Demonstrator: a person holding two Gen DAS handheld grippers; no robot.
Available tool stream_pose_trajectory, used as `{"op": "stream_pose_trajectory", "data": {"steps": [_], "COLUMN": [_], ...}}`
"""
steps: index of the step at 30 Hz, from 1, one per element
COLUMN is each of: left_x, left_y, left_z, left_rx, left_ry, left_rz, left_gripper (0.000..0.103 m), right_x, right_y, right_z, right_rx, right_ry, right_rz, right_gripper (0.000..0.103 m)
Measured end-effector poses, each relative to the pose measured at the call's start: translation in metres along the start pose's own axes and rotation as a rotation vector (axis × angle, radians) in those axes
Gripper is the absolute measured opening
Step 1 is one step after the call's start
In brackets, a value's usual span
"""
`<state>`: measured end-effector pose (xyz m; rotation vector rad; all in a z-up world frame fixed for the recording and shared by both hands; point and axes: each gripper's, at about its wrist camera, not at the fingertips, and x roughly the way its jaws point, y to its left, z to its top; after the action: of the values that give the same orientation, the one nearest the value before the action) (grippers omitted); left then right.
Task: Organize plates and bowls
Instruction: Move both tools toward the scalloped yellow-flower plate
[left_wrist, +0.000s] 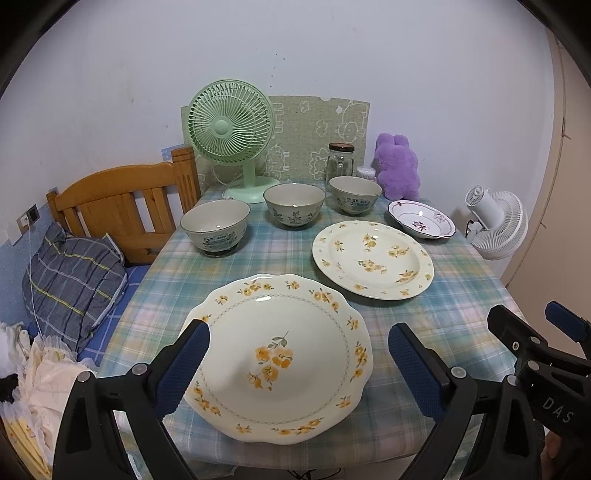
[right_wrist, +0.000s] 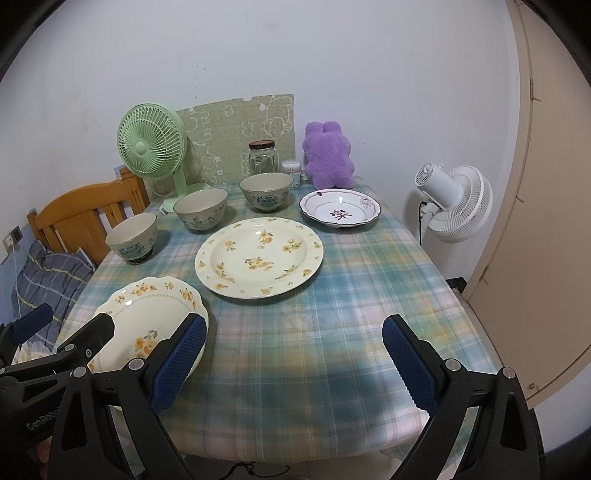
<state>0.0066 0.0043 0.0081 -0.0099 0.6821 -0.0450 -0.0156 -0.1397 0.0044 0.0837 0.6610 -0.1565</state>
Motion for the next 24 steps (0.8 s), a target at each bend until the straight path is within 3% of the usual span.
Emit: {"op": "stream_pose_trajectory", "data": {"steps": [24], "left_x": [-0.0019], "left_y": [0.0015], "left_z": [-0.0001], "left_rx": [0.002], "left_ry": [0.004], "left_rz": [0.004], "left_gripper": [0.099], "right_x": [0.0001], "right_y": [-0.0002], "right_z": [0.0005], "right_rx": [-0.016], "right_ry": [0.004], "right_rz": [-0.011], "right_gripper": [0.098]}}
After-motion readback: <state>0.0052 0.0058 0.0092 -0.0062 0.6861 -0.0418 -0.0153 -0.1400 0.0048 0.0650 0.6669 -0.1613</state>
